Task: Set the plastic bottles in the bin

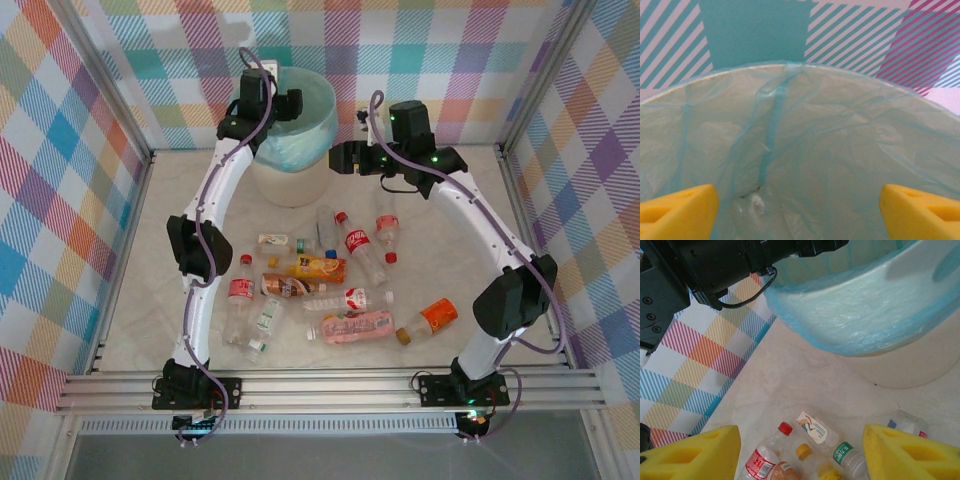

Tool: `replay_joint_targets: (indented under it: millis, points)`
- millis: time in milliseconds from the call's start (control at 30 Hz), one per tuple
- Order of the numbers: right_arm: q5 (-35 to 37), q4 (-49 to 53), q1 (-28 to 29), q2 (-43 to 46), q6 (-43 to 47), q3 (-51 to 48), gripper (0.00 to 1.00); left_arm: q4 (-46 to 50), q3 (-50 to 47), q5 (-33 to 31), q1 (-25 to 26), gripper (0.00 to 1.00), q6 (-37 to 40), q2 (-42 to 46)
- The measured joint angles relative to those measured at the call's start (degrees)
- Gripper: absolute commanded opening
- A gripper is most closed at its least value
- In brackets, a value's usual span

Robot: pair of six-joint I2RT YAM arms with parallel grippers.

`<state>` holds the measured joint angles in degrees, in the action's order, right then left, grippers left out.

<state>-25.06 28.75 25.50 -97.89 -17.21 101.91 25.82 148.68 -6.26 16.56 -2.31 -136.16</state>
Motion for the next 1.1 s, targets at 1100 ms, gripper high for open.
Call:
replay_joint_targets:
  millis: [1100]
  points:
    - [16.7,19.2,-10.7,20.5,4.1,-24.3,0.77,12.4,-34.4,11.4,30.1,0.83,6.7,38.3]
